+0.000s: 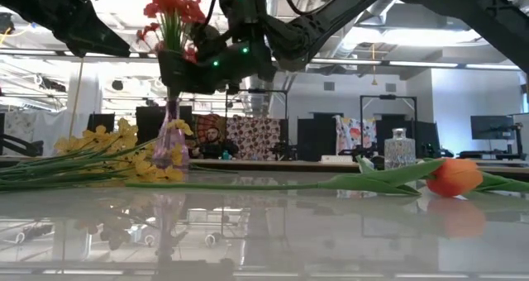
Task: Sort flowers into vase by color
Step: Put the red flowers into the purple vase
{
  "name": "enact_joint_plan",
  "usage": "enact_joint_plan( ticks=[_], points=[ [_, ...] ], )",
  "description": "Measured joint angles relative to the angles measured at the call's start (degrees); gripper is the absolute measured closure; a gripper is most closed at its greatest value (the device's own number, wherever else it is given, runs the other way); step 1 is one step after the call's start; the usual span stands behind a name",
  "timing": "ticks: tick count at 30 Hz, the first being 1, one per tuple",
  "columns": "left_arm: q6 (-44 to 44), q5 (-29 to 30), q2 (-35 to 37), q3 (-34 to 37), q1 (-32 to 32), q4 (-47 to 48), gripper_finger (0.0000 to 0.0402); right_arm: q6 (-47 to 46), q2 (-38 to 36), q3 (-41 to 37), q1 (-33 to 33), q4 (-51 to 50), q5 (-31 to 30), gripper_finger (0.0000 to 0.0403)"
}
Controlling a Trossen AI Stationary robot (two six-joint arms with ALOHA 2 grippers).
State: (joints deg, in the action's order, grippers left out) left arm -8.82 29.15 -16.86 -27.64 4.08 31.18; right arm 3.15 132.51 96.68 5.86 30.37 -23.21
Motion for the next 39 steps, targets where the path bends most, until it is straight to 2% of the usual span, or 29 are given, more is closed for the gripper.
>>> enact_joint_plan(
  ticks=[9,19,25,33,39],
  points=[
    [0.0,0.1,0.0,0.0,0.0,0.0,0.0269,1.3,0.0,0.0,0.0,-0.1,0.8,0.0370],
    [0.0,0.1,0.0,0.0,0.0,0.0,0.0269,1.4,0.0,0.0,0.2,-1.4,0.8,0.0225],
    [0.0,0.1,0.0,0.0,0.0,0.0,0.0269,2.6,-1.6,0.1,0.1,-9.2,2.9,0.0161],
    [0.0,0.2,0.0,0.0,0.0,0.2,0.0269,2.9,-5.1,0.1,-0.6,-17.9,5.6,0.0148],
    [0.0,0.8,0.0,0.0,0.0,0.2,0.0269,2.4,-9.7,0.1,0.0,-28.0,14.5,0.0147]
  ],
)
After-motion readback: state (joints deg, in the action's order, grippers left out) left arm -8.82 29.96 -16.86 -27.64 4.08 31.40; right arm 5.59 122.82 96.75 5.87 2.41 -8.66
